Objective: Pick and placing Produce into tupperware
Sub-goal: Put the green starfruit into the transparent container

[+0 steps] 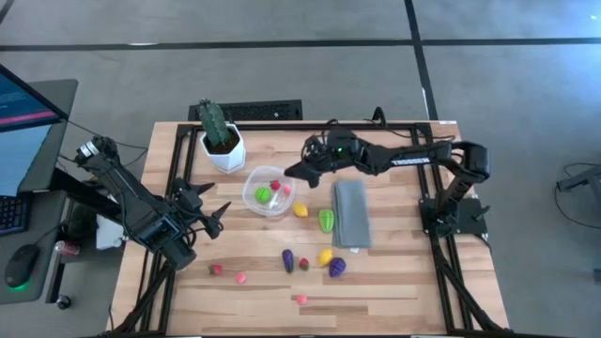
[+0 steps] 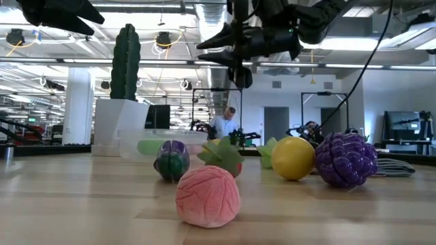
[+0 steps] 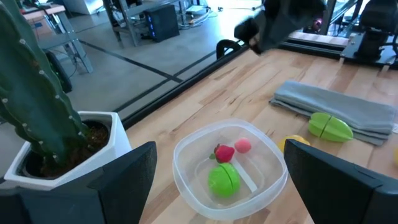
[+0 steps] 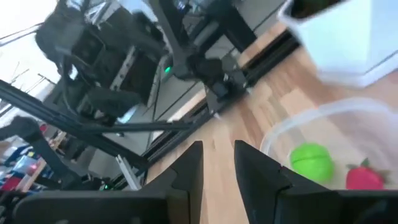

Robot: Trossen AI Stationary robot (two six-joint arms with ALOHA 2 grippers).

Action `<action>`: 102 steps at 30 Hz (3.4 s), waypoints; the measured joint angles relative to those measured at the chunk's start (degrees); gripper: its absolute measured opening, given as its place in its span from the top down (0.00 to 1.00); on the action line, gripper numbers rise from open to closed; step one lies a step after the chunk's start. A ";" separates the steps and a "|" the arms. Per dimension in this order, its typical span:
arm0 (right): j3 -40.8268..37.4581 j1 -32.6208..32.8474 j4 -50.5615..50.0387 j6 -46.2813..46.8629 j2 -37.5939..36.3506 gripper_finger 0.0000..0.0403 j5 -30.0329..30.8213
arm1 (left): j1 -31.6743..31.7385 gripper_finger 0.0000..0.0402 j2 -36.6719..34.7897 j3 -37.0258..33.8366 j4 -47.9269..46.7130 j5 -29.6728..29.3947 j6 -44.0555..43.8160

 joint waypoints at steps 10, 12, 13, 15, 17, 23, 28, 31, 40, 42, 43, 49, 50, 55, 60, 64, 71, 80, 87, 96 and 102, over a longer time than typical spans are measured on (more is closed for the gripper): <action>-0.02 -0.77 -14.01 -8.63 -4.84 0.72 -0.02 | 0.00 0.15 0.00 0.00 0.09 0.04 -0.02; -0.02 -0.37 -15.87 -9.92 -5.46 0.72 -0.06 | 0.00 0.15 0.00 0.00 0.11 0.07 -0.02; -0.02 -0.16 -16.50 -10.26 -5.54 0.72 -0.13 | 0.00 0.15 0.00 0.00 0.13 0.11 -0.02; -0.05 0.01 -18.69 -11.78 -5.50 0.72 -1.45 | 0.00 0.15 0.00 0.00 0.13 0.11 -0.02; -0.11 0.00 -19.83 -12.00 -5.31 0.72 -5.34 | 0.00 0.15 0.00 0.00 0.13 0.12 -0.02; -0.12 0.48 -20.29 -6.97 -4.31 0.72 -10.29 | -0.01 0.15 0.00 0.00 0.12 0.11 -0.02; -0.11 1.28 -21.27 -7.09 -4.34 0.72 -10.34 | 0.00 0.15 0.00 0.00 0.11 0.11 -0.02; -0.09 1.39 -22.21 -4.92 -4.34 0.72 -10.39 | 0.00 0.15 0.00 0.00 0.13 0.11 -0.02; -0.09 5.57 -28.21 0.41 -4.47 0.63 -1.83 | 0.00 0.15 0.01 0.00 0.35 1.80 0.71; -0.09 6.77 -30.38 1.92 -4.47 0.57 -0.22 | -0.01 0.15 0.00 0.00 0.31 2.80 1.91; -0.09 7.39 -31.28 2.84 -4.47 0.54 0.83 | 0.00 0.15 0.00 0.00 0.32 2.97 2.70; -0.09 10.73 -34.06 10.22 -4.47 0.39 6.04 | 0.00 0.15 0.00 0.00 -0.81 3.19 6.08; -0.09 11.26 -34.47 11.59 -4.47 0.38 7.11 | 0.00 0.15 0.00 0.00 -1.05 3.19 6.65; -0.09 13.98 -38.88 17.60 -4.49 0.37 13.44 | 0.00 0.15 0.02 0.00 -3.61 3.17 7.82; -0.09 16.46 -44.03 23.23 -4.50 0.37 18.86 | 0.00 0.15 0.00 0.00 -7.41 3.10 7.78; -0.09 17.74 -45.48 27.66 -4.51 0.37 22.86 | 0.00 0.15 0.00 0.00 -9.84 2.88 7.76; -0.09 18.40 -50.82 33.67 -4.45 0.37 25.75 | 0.00 0.15 0.00 0.00 -11.64 2.58 7.85; -0.09 19.22 -52.74 37.18 -4.43 0.37 27.26 | -0.01 0.15 0.00 0.00 -11.63 2.56 8.04; -0.09 19.59 -53.47 38.73 -4.38 0.37 28.96 | 0.00 0.15 0.00 -0.02 -11.63 2.56 8.02; -0.09 19.85 -55.18 39.72 -4.34 0.37 30.17 | 0.00 0.15 0.00 -0.02 -11.61 2.60 6.83; -0.23 19.93 -54.20 39.23 -1.59 0.37 29.49 | -0.01 0.15 -0.02 -0.02 -11.63 2.61 6.05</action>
